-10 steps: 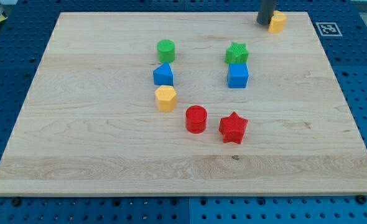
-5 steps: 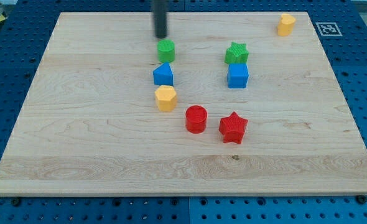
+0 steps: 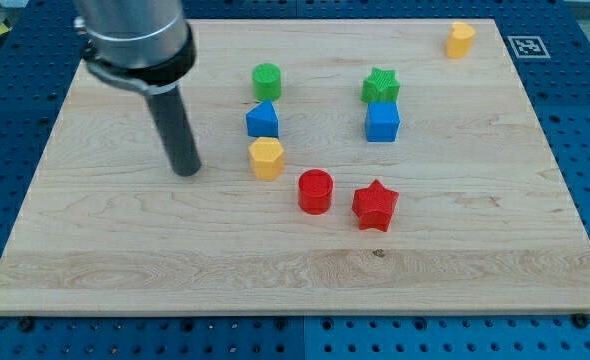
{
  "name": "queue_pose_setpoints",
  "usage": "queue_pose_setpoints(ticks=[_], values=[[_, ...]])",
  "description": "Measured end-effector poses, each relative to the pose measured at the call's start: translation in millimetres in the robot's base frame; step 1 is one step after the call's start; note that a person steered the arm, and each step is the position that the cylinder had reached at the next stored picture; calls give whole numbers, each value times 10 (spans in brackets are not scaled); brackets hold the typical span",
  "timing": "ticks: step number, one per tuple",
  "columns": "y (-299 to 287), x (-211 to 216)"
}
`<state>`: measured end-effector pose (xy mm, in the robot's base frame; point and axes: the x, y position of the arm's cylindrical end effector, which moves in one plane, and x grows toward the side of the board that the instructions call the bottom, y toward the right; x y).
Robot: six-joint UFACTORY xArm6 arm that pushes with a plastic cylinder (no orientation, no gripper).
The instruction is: Move the yellow hexagon closer to the red circle
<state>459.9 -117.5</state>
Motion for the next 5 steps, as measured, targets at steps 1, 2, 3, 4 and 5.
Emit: queue_pose_setpoints(ticks=[1,2,3,4,5], values=[[458,-102],[793,15],[895,184],[1056,185],[1338,185]])
